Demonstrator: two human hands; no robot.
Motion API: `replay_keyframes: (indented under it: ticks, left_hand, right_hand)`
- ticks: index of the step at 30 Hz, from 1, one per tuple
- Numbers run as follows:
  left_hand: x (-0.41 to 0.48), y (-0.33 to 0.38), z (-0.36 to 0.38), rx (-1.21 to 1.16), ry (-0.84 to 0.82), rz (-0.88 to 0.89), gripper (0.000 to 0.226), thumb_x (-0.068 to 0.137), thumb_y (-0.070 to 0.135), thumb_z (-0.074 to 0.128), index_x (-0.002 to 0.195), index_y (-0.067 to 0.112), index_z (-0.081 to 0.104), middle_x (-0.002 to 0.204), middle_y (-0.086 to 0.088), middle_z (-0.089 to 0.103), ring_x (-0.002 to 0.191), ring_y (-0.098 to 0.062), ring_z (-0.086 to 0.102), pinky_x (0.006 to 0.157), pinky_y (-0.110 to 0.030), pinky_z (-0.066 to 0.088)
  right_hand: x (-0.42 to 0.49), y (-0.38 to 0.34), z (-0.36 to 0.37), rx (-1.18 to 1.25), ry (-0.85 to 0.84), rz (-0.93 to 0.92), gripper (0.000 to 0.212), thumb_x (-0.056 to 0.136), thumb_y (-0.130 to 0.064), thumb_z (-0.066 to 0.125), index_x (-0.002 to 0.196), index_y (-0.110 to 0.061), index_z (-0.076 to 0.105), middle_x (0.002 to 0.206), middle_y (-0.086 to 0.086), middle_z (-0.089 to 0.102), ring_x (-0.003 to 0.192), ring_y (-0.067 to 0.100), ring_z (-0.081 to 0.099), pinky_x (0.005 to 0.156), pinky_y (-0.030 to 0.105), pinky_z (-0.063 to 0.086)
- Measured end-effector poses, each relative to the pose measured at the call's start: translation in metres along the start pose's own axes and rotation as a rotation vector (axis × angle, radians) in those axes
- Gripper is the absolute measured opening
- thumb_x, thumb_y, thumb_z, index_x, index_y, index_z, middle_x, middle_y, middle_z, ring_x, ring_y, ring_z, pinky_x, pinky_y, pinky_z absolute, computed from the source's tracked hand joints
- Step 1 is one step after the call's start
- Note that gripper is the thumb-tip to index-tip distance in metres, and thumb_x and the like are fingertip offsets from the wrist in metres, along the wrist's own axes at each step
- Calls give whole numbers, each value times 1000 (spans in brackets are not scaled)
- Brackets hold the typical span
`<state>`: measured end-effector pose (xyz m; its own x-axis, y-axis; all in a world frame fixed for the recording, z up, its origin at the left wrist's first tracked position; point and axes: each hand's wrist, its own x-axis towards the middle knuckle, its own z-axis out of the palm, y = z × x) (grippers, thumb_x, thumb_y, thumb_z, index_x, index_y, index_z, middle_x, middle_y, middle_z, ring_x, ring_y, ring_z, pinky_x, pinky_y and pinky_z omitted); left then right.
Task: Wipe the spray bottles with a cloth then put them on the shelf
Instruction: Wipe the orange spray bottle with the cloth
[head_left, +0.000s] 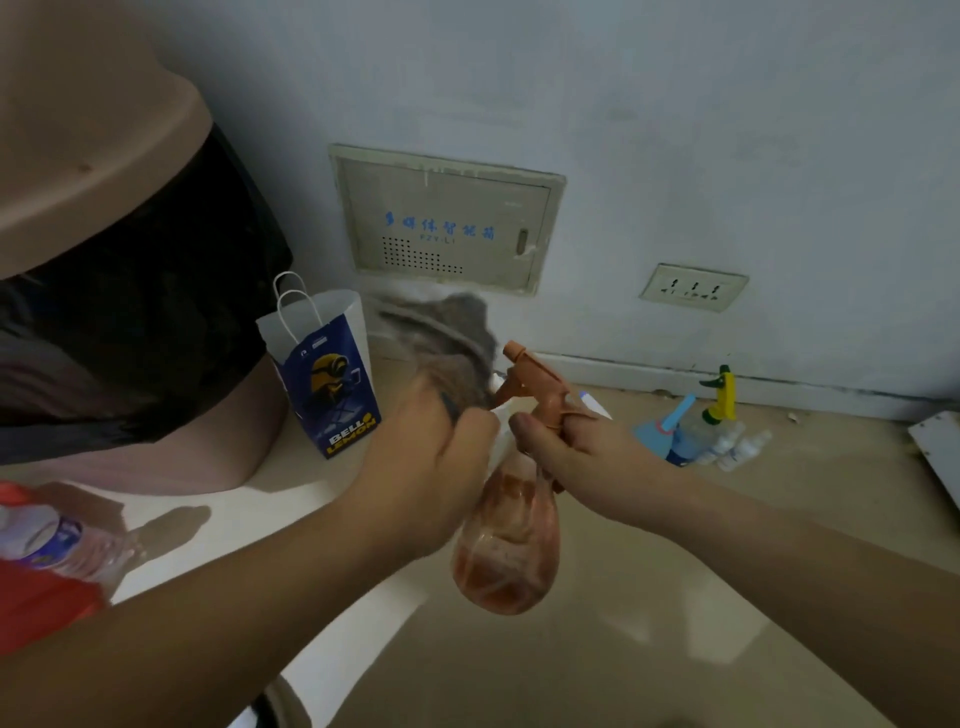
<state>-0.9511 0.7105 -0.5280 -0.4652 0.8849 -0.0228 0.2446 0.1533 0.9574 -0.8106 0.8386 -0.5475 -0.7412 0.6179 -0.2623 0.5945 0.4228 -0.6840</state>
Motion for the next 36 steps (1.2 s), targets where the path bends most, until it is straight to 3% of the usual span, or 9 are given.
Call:
replay_keyframes:
  ticks: [3, 6, 8, 12, 20, 26, 29, 33, 36]
  left_hand:
    - [-2, 3, 12, 84, -73, 72, 17, 85, 31, 49, 98, 39, 54, 98, 6, 56, 94, -13, 57, 84, -42, 52]
    - [-2, 5, 23, 23, -116, 85, 27, 89, 29, 47, 112, 29, 60, 109, 7, 60, 106, -11, 57, 93, -40, 51]
    - [-3, 7, 27, 20, -130, 89, 25, 89, 31, 45, 109, 30, 61, 110, 7, 61, 105, -9, 57, 94, -38, 50]
    - [-4, 6, 29, 34, -183, 100, 20, 91, 36, 44, 103, 40, 59, 112, 13, 60, 108, -8, 57, 99, -40, 49]
    - [-13, -1, 10, -78, -321, 20, 25, 92, 24, 47, 71, 11, 52, 62, 4, 52, 59, -18, 49, 59, -38, 43]
    - [4, -3, -1, -429, 269, -564, 26, 98, 23, 52, 79, 15, 68, 83, -11, 76, 82, -27, 69, 67, -33, 51]
    - [15, -2, -9, -557, 421, -610, 31, 97, 30, 51, 84, 12, 72, 80, -12, 78, 80, -31, 71, 67, -31, 51]
    - [2, -3, 7, -302, 54, -436, 14, 98, 26, 55, 87, 20, 61, 80, -4, 66, 74, -20, 61, 67, -30, 49]
    - [-3, -16, 15, -111, -274, -276, 26, 83, 46, 52, 90, 23, 64, 88, 0, 70, 93, -26, 65, 90, -45, 53]
  right_hand:
    - [1, -7, 1, 46, -43, -86, 18, 104, -48, 49, 94, -34, 54, 86, -29, 67, 77, -6, 63, 74, 22, 55]
    - [2, -9, 1, 68, -39, -162, 45, 85, -51, 49, 110, -16, 61, 71, -23, 64, 64, 0, 60, 64, 31, 52]
    - [3, -8, -2, 41, -75, -163, 30, 88, -30, 52, 115, -19, 59, 69, -17, 59, 60, -5, 58, 62, 22, 43]
    - [2, -10, -6, -117, -155, -113, 33, 92, 4, 51, 67, -17, 48, 63, 1, 56, 61, 16, 60, 58, 39, 49]
    - [2, -1, -20, -66, -67, -79, 26, 106, -21, 53, 83, -9, 54, 70, 5, 60, 49, 3, 55, 47, 14, 44]
    - [-1, 8, -18, -3, -91, -80, 37, 105, -41, 55, 92, -7, 63, 75, 8, 67, 62, 6, 63, 60, 18, 54]
    - [0, 10, -19, 115, -62, -67, 38, 100, -49, 58, 90, -13, 65, 74, 6, 69, 66, 13, 69, 64, 29, 59]
    - [2, 10, -19, 272, -54, -61, 47, 89, -60, 58, 97, -14, 66, 87, 16, 71, 80, 34, 72, 68, 41, 62]
    - [6, 14, -16, 337, -29, -29, 42, 98, -52, 55, 95, -11, 65, 84, 19, 71, 74, 31, 70, 72, 47, 61]
